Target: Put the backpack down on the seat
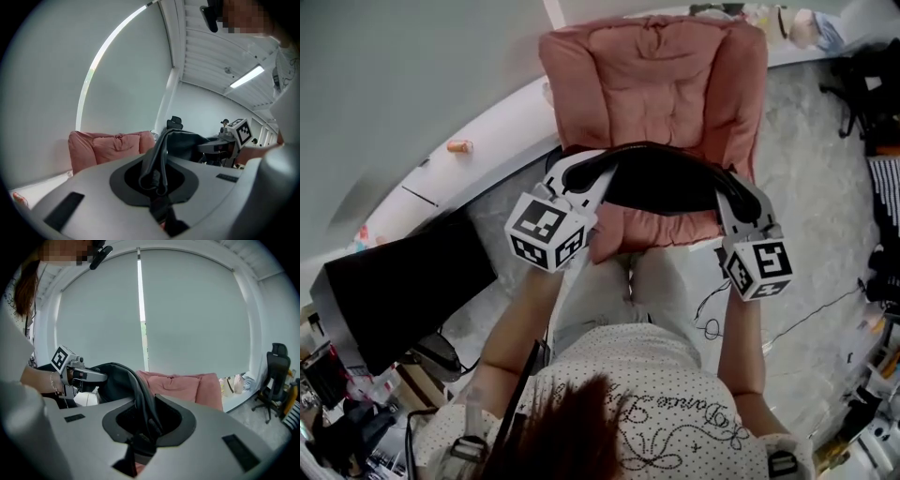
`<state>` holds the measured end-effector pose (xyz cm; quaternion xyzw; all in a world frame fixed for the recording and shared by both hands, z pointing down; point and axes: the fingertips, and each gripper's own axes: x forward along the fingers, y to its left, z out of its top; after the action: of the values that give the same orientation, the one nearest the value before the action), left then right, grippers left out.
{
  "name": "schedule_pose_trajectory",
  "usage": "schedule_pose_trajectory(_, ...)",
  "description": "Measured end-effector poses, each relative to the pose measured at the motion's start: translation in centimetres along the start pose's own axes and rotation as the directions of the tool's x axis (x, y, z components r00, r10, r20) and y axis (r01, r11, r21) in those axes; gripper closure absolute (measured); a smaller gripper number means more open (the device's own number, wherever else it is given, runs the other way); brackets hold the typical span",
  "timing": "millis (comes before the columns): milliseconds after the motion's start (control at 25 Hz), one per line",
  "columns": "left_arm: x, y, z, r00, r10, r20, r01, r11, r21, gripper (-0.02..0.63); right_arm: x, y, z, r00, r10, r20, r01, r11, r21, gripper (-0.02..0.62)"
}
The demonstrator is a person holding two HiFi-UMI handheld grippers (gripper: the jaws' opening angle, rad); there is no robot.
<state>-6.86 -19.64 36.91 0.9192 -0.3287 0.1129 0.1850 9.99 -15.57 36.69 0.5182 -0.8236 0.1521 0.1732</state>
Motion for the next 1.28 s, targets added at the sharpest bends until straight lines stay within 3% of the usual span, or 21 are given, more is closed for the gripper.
schedule_pose_trajectory(640,9.1,2.6,-10.4,0.98,0.095,-0.176,-0.116,0.987,-0.113,0.578,7.3,-6.9,-10.6,0.979,0.102,-0.174,-0.091,0.993,0.07,0.522)
schedule_pose_trajectory(960,14.3,5.4,-18.6,0.959,0.089,-0.27,-0.135,0.978,-0.158,0.578,12.8,-9.9,-18.2,0.95,0.125,-0.286,-0.108,0.991,0.076,0.518)
schedule_pose_trajectory(1280,18.5,7.3,-27.5,0.925,0.084,-0.371,-0.173,0.961,-0.213,0.575,17.2,-12.2,-26.3,0.895,0.158,-0.418,-0.134,0.987,0.086,0.513)
